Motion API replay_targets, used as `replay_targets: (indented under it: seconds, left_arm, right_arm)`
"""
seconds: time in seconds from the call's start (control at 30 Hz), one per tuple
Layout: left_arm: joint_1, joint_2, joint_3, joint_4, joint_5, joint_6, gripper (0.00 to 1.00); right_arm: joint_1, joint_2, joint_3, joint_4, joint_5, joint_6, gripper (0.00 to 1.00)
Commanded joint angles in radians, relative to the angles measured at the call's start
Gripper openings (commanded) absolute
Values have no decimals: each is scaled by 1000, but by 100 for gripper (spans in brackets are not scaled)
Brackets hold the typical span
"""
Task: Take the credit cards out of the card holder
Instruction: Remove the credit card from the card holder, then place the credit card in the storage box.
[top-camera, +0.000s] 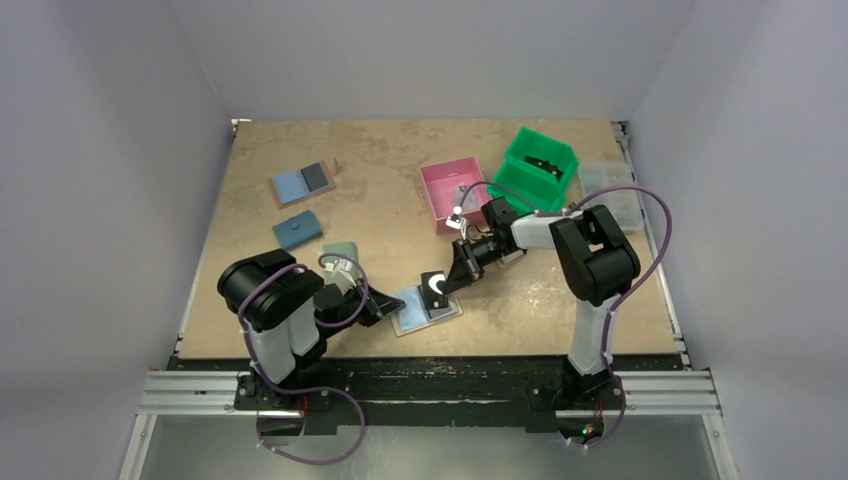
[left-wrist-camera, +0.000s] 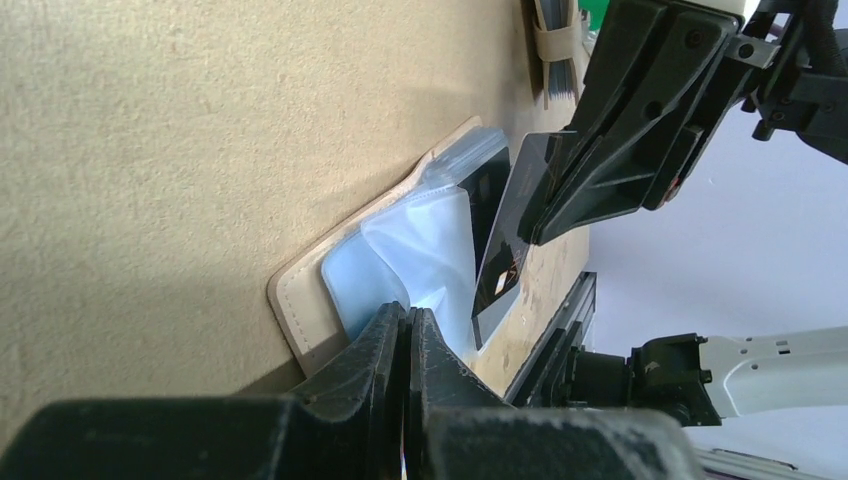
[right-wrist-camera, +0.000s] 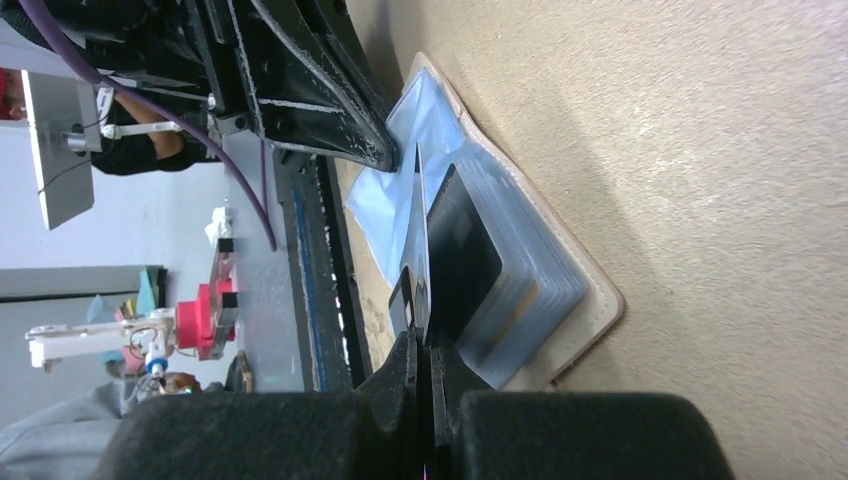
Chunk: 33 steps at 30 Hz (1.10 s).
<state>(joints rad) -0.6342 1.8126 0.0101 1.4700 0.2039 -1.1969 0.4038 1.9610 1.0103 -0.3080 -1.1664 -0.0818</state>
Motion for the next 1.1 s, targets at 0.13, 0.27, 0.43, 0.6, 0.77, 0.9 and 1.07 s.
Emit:
replay_targets:
  seconds: [0.13,0.27,0.43,0.6,0.77,0.9,1.07]
  left_arm:
    - [26,49,-58,309,39,-31,0]
    - [29,42,-56,310,42,-32,0]
    - [33,48,-50,310,52,-36,0]
    - [34,53,-47,310,63,-38,0]
    - [34,54,-42,310,75,-38,0]
    - [36,52,-42,309,86,-38,0]
    - [37,43,-47,309,99,-38,0]
  right_arm:
    - [-19,-58,79,-169,51,-220,0]
    - [-18,-97,111,-276,47,-346,0]
    - [-23,-148,174,-411,56,-506,0]
    - [-79,-249,189,-444,105,-562,0]
    - [-215,-326,227,-463,109,-572,0]
    - [-316,-351,271,-469,129,-560,0]
    - [-431,-344,350,-358,255,-424,0]
